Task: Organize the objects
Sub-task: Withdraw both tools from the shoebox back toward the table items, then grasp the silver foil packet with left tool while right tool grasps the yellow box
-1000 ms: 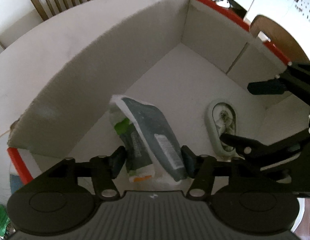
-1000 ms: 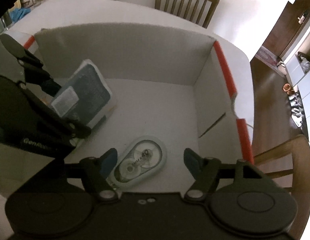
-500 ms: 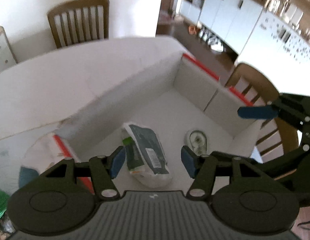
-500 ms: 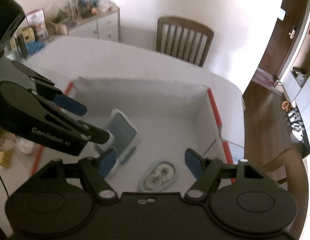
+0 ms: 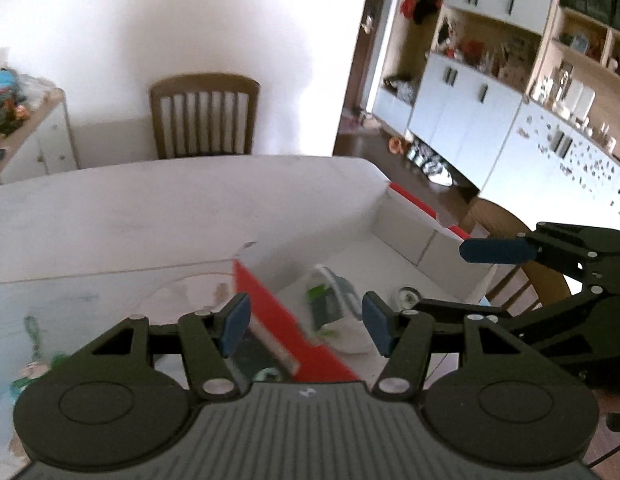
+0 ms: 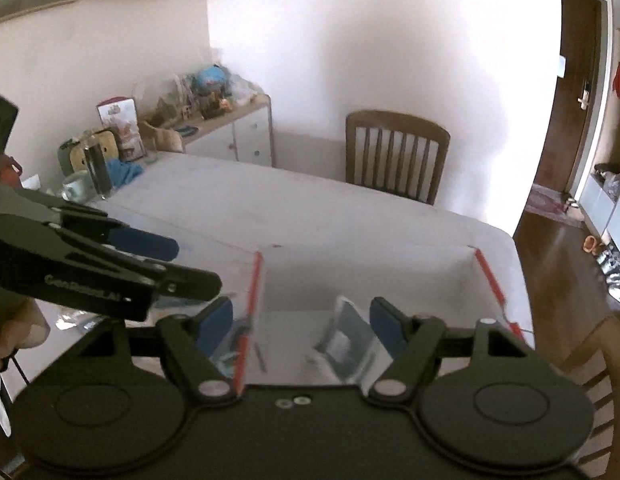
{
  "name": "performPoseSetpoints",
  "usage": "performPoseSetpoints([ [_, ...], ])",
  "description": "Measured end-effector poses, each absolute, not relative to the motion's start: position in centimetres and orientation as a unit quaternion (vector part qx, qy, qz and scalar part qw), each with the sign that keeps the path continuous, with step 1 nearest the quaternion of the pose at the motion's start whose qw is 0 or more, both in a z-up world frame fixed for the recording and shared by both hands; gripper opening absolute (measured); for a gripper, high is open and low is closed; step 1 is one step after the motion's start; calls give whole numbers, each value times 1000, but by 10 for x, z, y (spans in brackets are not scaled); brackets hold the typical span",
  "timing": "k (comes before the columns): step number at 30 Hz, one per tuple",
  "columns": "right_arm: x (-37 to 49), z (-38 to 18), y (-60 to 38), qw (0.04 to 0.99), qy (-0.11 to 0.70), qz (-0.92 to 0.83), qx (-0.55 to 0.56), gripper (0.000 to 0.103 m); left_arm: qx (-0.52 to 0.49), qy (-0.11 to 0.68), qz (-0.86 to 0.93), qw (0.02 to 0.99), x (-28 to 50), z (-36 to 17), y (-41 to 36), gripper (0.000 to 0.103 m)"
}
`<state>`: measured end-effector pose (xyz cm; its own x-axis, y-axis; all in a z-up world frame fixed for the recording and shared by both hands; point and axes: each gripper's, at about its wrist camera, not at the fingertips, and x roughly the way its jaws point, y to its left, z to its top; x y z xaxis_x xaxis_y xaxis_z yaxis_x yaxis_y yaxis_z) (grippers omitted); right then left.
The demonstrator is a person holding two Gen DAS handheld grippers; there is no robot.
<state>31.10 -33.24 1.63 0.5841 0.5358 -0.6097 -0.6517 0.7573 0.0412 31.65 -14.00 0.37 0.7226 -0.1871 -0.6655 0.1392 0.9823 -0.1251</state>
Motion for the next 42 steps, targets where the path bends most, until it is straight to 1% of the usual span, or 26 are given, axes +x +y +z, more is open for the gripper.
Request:
performPoseSetpoints([
  [7,275,15,-293,889,300,339,-74,73,-44,339,-59,938,273,6,-81,61],
  [14,250,1,-249,883,315,337,-85,75,-39,334,-48,941,241,1,-29,61],
  [16,244,-6,-237,881,322,333,-94,75,-35,338,-43,940,234,-5,-17,66],
  [20,232,-21,-214,873,340,334,-106,76,-44,351,-31,935,224,-19,12,68],
  [21,229,-25,-209,869,344,339,-108,77,-45,353,-28,934,221,-23,20,74],
  [22,224,-28,-203,867,344,343,-112,82,-46,355,-28,933,219,-27,26,81],
  [23,219,-31,-198,865,345,345,-117,86,-49,358,-29,932,217,-31,32,82],
  [24,216,-34,-192,863,348,346,-122,86,-53,361,-28,931,215,-37,39,83],
  [28,207,-52,-171,850,370,348,-140,86,-52,382,-16,923,214,-62,61,83],
  [35,196,-85,-141,827,410,348,-165,85,-19,408,-5,913,213,-101,84,83],
  [39,195,-99,-130,816,429,347,-174,83,2,416,1,909,221,-118,92,83],
  [42,195,-107,-123,808,441,345,-181,80,-3,427,-2,904,228,-129,102,83],
])
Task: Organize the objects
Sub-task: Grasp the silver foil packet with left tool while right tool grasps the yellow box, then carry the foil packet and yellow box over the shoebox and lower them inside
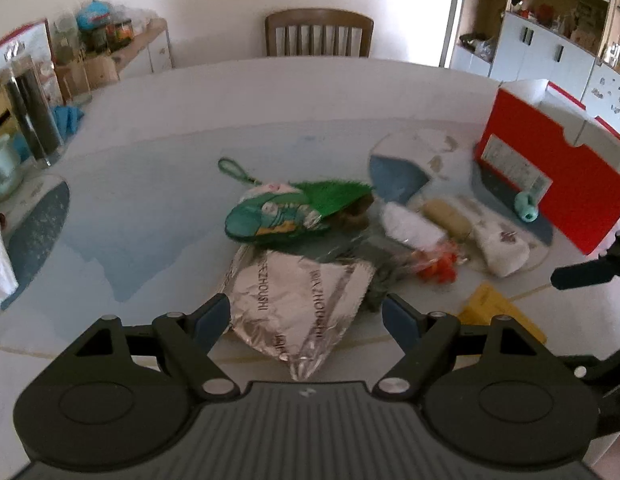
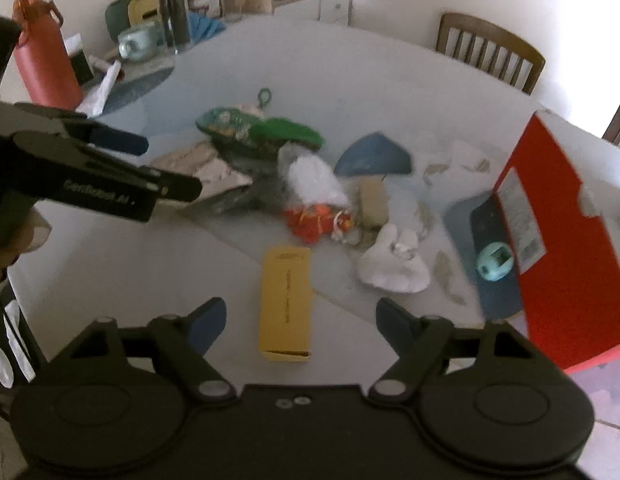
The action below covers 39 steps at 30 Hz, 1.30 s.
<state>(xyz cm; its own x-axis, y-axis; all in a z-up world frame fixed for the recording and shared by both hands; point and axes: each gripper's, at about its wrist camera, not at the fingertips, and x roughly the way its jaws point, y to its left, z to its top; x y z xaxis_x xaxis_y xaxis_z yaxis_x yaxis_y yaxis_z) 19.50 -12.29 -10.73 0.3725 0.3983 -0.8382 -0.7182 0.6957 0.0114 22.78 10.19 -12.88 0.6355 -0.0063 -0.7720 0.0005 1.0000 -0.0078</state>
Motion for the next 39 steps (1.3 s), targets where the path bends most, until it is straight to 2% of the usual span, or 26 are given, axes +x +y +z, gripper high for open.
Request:
performPoseSetpoints([
  [6,192,-117,-114,799,453,347,-193,76,17,442,-19,897,237,-150,111,83],
  [12,194,-126,-107,791,466,345,-195,61,-7,439,-24,898,237,-149,122,82],
  [17,193,-128,-107,790,471,342,-193,46,-14,439,-26,898,235,-147,127,65],
  [19,193,-129,-106,789,472,341,-194,42,-10,439,-22,898,234,-147,128,53],
  [23,191,-128,-107,793,470,334,-199,28,-14,433,-22,901,233,-144,131,37],
  [27,188,-125,-108,796,462,334,-203,27,-15,420,-20,907,229,-137,131,24],
  [39,188,-82,-132,822,427,336,-169,27,-28,399,-34,916,211,-87,113,22],
])
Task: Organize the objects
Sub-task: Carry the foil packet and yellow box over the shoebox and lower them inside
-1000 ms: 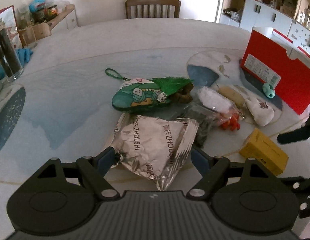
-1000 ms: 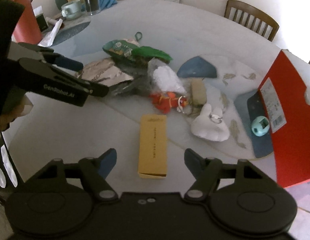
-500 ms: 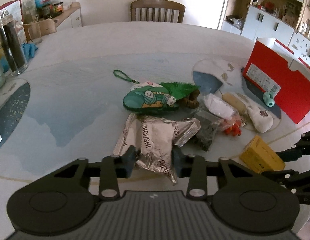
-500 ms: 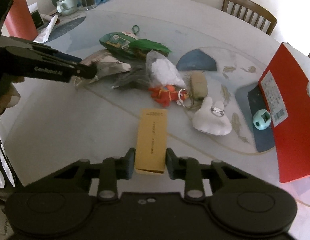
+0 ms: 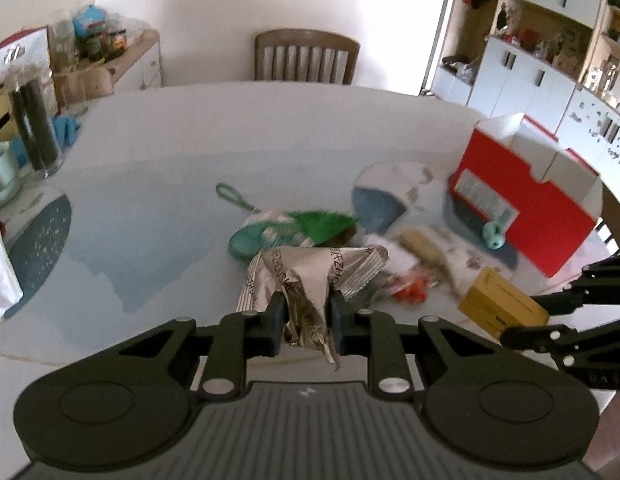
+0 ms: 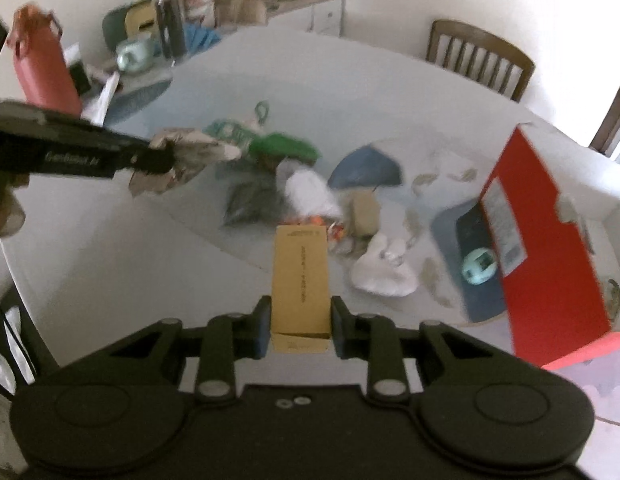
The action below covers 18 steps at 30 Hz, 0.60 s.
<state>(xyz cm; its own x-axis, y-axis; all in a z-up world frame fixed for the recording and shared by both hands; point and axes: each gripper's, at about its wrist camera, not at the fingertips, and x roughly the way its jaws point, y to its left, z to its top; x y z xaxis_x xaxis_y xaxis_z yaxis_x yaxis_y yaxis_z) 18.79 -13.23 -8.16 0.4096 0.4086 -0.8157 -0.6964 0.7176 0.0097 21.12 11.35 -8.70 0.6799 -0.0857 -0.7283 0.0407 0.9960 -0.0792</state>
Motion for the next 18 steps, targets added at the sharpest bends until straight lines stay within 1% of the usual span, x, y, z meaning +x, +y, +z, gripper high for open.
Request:
performPoseSetpoints([
  [5,199,-64,-151,837,409,336,-141,27,-36,386,-44,921,214,-67,95,22],
  [12,219,-36,-187,854,375,342,-116,27,-26,365,-61,929,228,-38,47,22],
  [18,238,-20,-225,864,358,338,-105,27,-25,364,-64,929,247,-30,1,22],
])
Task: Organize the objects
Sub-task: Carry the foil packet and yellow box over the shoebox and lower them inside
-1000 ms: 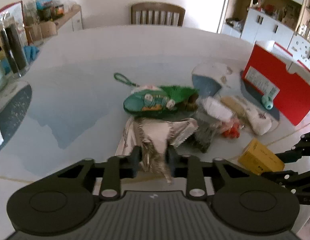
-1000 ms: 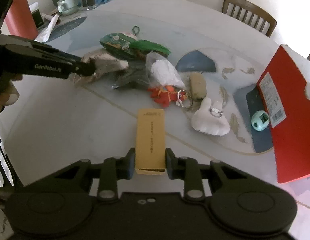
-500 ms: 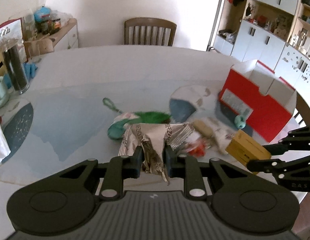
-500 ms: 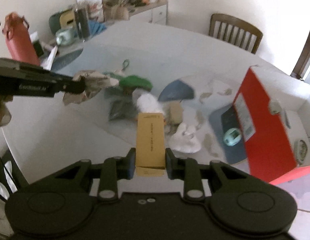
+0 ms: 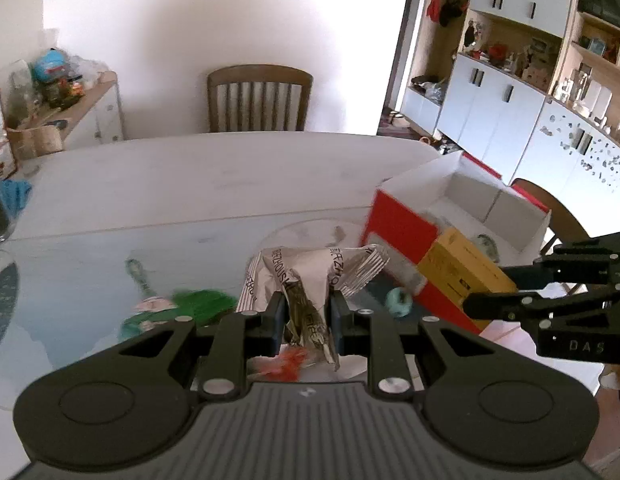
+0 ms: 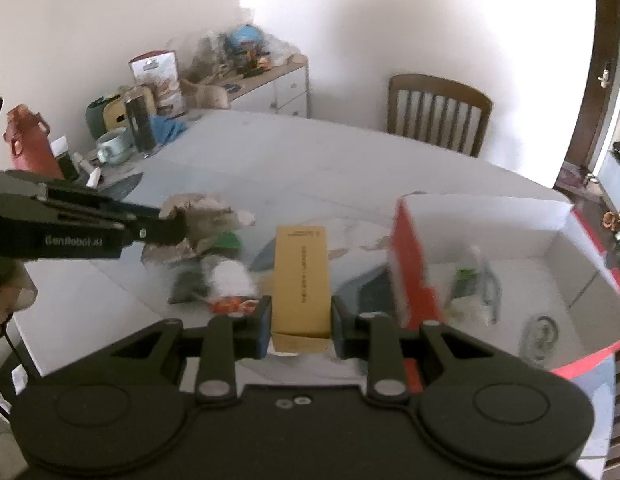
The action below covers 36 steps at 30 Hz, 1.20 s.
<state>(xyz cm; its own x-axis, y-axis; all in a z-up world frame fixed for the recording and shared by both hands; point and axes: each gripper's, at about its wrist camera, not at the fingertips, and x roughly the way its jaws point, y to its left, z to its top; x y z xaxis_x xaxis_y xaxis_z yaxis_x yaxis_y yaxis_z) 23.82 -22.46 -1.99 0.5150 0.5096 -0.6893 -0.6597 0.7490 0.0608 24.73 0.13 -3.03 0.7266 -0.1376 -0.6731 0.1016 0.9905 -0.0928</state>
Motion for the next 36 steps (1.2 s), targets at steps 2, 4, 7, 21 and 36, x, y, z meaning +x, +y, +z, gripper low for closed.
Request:
performPoseSetpoints([
  [2,244,-16,-239,866,354,338,-100,27,-22,362,-68,929,253,-27,-13,22],
  [4,252,-12,-255,870,349,334,-96,27,-21,358,-74,931,260,-24,-30,22],
  [7,265,-8,-277,875,346,327,-90,27,-18,354,-84,931,271,-18,-55,22],
  [21,342,-18,-364,889,356,279,-68,27,-1,382,-134,914,335,-27,-161,22],
  [36,418,-70,-403,869,431,238,-55,27,61,429,-170,885,397,-67,-239,22],
])
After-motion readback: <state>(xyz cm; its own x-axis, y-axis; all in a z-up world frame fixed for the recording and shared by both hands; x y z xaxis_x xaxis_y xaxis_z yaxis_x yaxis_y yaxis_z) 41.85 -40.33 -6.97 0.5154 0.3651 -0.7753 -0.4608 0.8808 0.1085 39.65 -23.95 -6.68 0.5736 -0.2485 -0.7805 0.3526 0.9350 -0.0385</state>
